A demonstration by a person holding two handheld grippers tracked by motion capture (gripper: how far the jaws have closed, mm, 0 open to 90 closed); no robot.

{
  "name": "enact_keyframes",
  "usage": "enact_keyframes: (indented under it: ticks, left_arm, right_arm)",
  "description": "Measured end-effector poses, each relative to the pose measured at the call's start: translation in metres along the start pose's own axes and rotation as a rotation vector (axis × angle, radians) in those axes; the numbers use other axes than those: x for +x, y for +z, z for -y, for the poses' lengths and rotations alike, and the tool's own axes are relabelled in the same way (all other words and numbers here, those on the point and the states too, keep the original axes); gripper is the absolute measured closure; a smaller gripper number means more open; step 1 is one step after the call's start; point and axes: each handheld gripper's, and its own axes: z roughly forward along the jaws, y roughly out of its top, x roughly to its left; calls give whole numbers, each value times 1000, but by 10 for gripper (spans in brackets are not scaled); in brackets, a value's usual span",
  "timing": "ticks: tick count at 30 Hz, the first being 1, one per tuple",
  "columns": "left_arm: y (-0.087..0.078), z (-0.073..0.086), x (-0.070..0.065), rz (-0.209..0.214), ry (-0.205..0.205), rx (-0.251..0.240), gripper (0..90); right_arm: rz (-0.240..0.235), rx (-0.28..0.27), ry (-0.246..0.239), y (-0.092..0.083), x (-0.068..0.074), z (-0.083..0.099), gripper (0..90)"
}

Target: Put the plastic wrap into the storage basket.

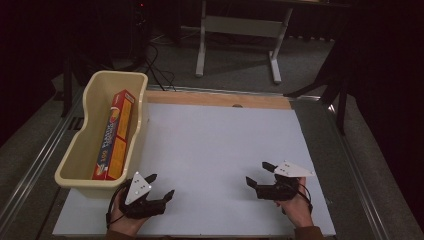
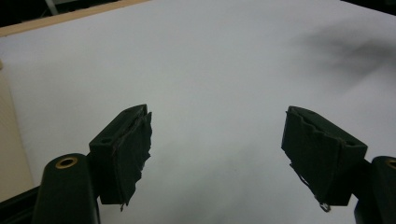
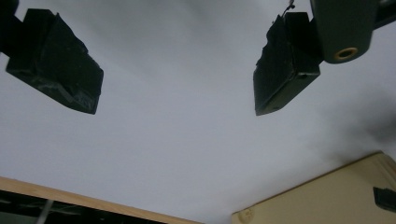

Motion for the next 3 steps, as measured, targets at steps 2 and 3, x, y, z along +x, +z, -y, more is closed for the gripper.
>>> enact_keyframes:
  ticks: [2,3]
  left_arm:
    - [0,0,0,-1,2,-1,242]
    - [0,0,0,-1,3,-1,242]
  right_arm:
    - [-2,-11,2,-8,-1,5,156]
    - [-7,-20,-7,-11,-1,7,148]
